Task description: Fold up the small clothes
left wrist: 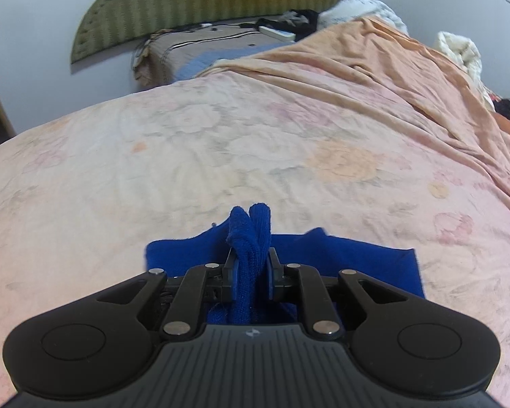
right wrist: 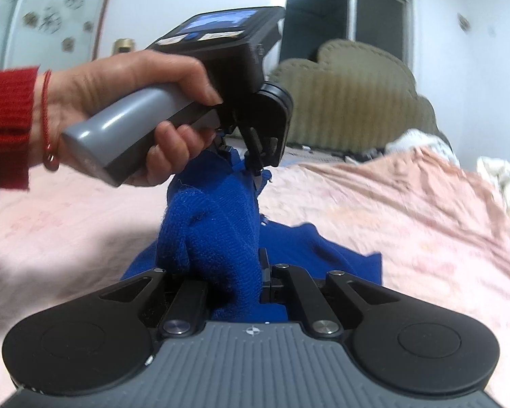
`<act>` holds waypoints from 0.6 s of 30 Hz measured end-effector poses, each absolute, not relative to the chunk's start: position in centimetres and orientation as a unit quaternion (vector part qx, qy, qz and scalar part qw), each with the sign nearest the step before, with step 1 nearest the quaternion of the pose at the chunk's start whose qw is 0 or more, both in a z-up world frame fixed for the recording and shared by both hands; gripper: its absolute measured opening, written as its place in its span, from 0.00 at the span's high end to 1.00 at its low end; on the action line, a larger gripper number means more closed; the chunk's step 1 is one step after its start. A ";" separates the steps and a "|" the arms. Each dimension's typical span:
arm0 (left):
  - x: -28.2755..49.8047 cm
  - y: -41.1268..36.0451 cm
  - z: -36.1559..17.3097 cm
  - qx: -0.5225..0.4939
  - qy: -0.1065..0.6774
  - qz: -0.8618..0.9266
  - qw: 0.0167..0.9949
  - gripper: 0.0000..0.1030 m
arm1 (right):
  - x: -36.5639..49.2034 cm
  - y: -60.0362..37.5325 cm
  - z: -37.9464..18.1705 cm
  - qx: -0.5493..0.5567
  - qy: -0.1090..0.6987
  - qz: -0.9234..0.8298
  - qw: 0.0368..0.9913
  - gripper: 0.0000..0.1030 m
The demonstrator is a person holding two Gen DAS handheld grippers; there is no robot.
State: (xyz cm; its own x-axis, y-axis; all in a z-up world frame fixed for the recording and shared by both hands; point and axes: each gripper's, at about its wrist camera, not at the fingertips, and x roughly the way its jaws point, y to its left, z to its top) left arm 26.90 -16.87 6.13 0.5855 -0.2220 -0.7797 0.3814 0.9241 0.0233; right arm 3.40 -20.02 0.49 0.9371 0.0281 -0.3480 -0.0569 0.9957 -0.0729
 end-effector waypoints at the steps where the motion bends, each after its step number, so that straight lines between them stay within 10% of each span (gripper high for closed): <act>1: 26.9 -17.6 5.9 0.099 0.422 -0.173 0.885 0.86 | 3.4 -20.7 0.4 -0.031 0.178 0.019 0.983 0.94; 18: 27.5 -24.1 1.7 0.156 0.448 -0.182 0.862 0.83 | 5.3 -28.6 -3.6 0.161 0.247 0.035 0.955 0.92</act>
State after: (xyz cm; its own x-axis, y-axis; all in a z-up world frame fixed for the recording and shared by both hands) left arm 27.46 -24.08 1.69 0.5329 -0.1734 -0.8282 0.4523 0.8856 0.1056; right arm 5.29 -28.58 -3.61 0.8755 0.1472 -0.4603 0.0118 0.9457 0.3248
